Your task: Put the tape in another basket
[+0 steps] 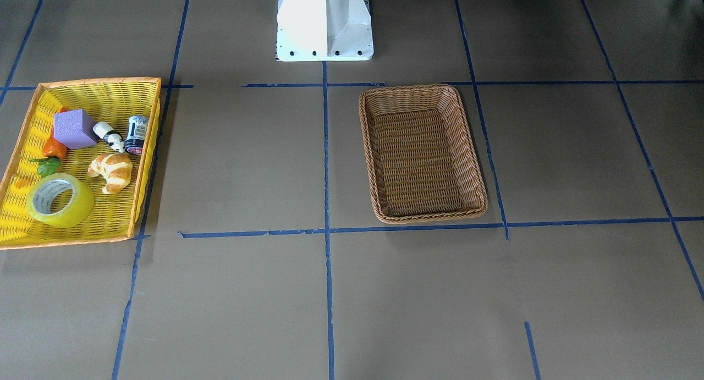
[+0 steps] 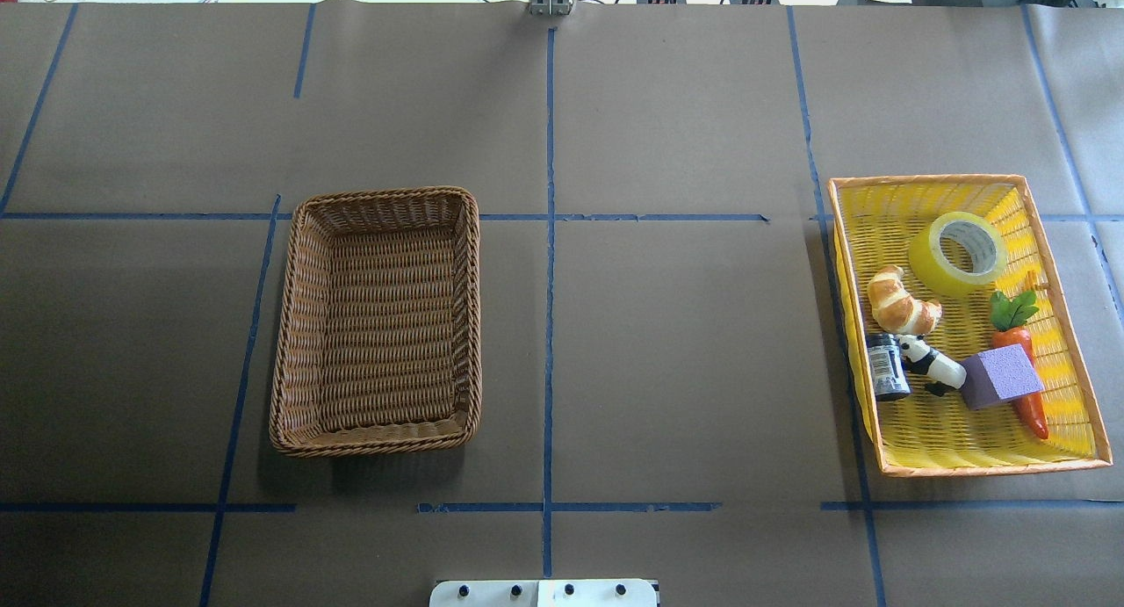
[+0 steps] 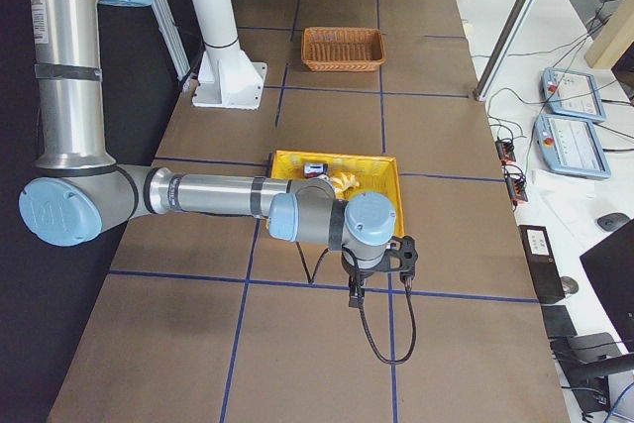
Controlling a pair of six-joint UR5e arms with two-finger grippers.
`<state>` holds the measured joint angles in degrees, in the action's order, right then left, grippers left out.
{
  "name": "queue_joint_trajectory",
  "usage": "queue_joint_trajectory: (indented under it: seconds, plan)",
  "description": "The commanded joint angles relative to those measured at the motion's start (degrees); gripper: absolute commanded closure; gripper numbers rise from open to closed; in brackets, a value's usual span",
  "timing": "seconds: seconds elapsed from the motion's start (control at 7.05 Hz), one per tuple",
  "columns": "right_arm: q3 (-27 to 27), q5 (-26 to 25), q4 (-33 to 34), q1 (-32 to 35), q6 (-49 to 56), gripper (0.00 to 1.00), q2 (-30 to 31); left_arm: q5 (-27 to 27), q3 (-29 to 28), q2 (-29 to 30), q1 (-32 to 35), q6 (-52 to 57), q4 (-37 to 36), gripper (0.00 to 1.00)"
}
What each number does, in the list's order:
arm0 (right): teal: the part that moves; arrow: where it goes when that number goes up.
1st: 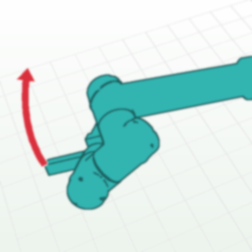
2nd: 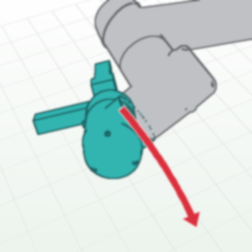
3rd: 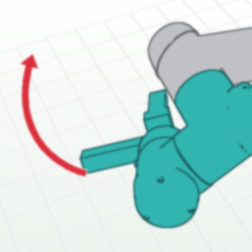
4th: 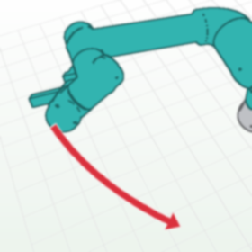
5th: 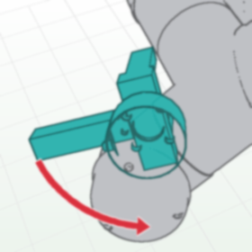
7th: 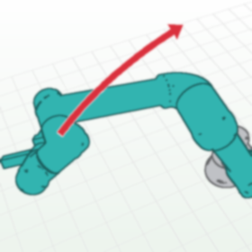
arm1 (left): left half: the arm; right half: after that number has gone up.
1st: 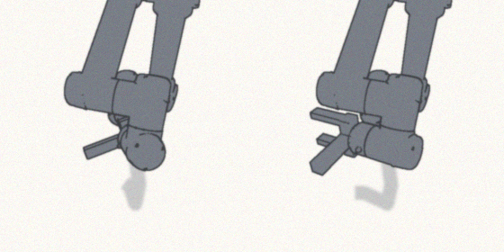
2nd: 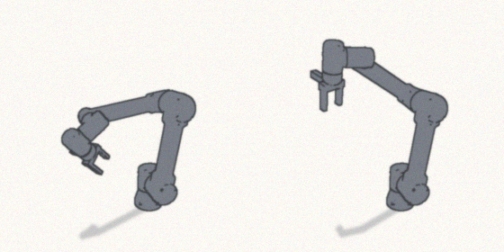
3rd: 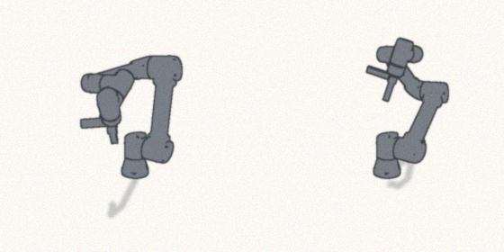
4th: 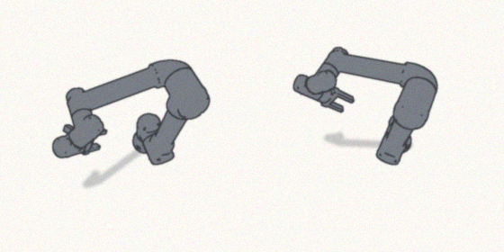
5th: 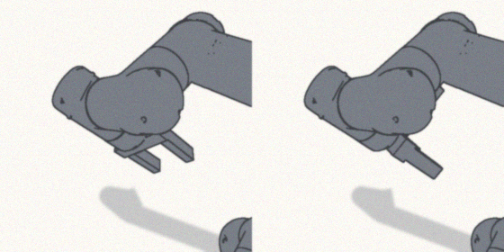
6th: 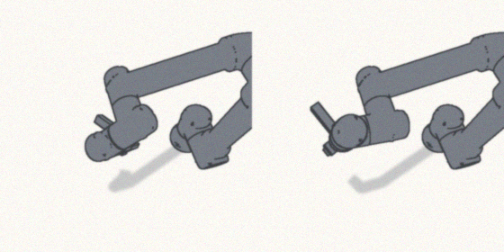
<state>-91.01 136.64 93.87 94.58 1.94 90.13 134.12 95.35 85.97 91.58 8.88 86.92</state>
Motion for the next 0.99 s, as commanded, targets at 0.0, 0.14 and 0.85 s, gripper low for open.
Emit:
queue_joint_trajectory:
  seconds: [0.0, 0.14, 0.85]
  plan:
    - [-1.26, -0.24, -0.09, -2.98, -0.18, 0.00, -0.83, 0.00, 0.01, 0.07, 0.00, 0.00, 0.00, 0.00]
    - [-3.45, -1.19, -0.17, -5.44, -4.36, 0.00, -0.83, 0.00, 0.02, 0.07, 0.00, 0.00, 0.00, 0.00]
    - [-12.10, -6.13, 0.00, -20.48, -18.55, 0.00, -6.61, 0.00, 0.37, -0.01, 0.00, 0.00, 0.09, 0.00]
